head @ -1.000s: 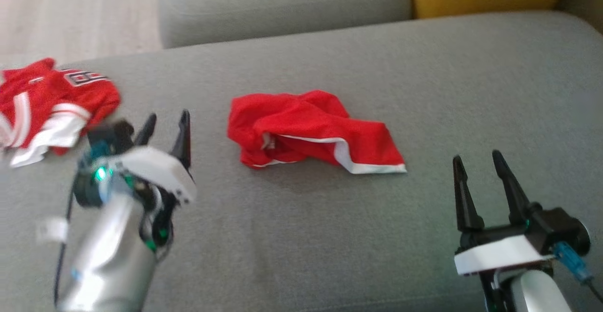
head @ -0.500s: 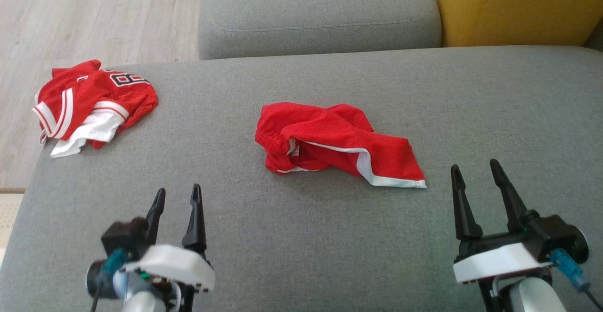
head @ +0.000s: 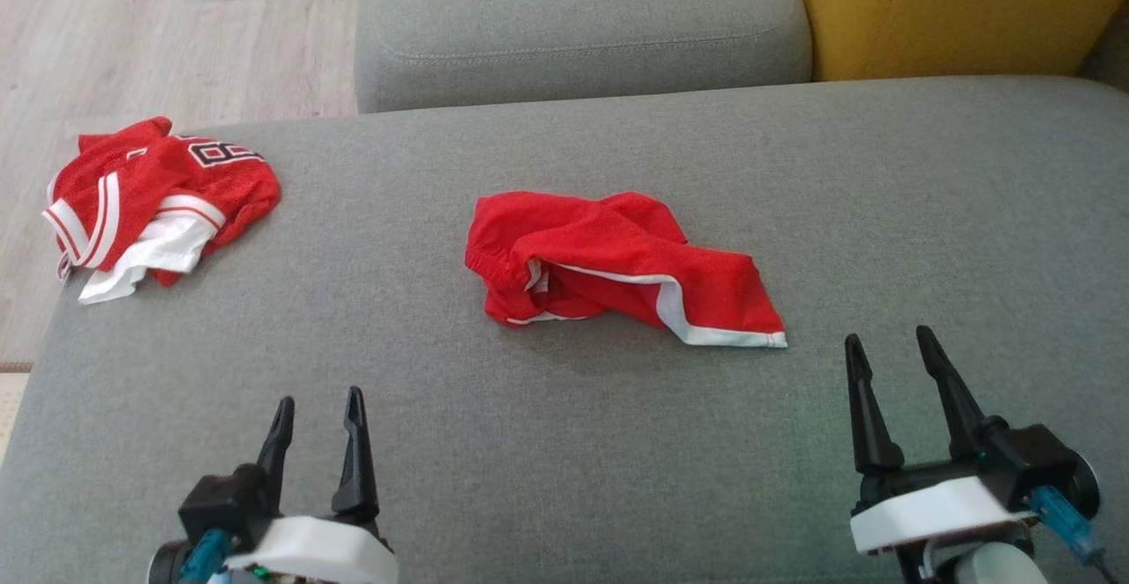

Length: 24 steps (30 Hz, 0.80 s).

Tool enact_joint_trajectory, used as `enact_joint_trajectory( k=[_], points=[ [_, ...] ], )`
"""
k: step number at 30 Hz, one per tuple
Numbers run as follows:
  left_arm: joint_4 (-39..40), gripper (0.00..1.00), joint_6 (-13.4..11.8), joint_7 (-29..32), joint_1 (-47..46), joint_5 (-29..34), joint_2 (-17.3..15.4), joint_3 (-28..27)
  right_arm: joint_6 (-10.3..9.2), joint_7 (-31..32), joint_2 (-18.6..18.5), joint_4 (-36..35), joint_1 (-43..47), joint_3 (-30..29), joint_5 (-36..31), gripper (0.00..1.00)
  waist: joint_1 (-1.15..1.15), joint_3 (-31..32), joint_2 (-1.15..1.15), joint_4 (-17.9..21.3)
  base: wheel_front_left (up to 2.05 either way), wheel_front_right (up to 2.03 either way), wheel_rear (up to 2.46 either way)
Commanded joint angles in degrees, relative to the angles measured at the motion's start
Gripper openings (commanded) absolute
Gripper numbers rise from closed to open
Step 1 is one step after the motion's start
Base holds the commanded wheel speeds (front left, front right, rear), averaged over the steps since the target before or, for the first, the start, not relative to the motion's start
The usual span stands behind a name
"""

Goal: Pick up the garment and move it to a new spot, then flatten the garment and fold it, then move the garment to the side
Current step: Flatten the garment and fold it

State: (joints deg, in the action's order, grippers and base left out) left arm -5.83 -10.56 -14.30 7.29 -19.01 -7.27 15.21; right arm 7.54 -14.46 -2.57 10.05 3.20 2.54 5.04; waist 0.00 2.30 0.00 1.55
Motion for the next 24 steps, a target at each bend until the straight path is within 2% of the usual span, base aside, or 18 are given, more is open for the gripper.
enact_joint_trajectory(
  k=[1, 24],
  points=[
    [1.3, 1.0, 0.6, -0.7, -2.1, 0.9, 0.5, -2.7, -0.05, -0.5, -0.3, -1.5, -1.5, 1.1, 0.3, 1.0, 0.0, -0.1, 0.0, 0.1, 0.0, 0.0, 0.0],
    [-0.6, 1.0, 3.1, -0.7, -2.0, 4.2, 2.6, -5.2, -0.05, -0.5, -0.3, -0.6, -1.9, 0.6, 0.5, 1.0, 0.0, -0.4, 0.0, -0.5, 0.0, 0.0, 0.0]
  ],
)
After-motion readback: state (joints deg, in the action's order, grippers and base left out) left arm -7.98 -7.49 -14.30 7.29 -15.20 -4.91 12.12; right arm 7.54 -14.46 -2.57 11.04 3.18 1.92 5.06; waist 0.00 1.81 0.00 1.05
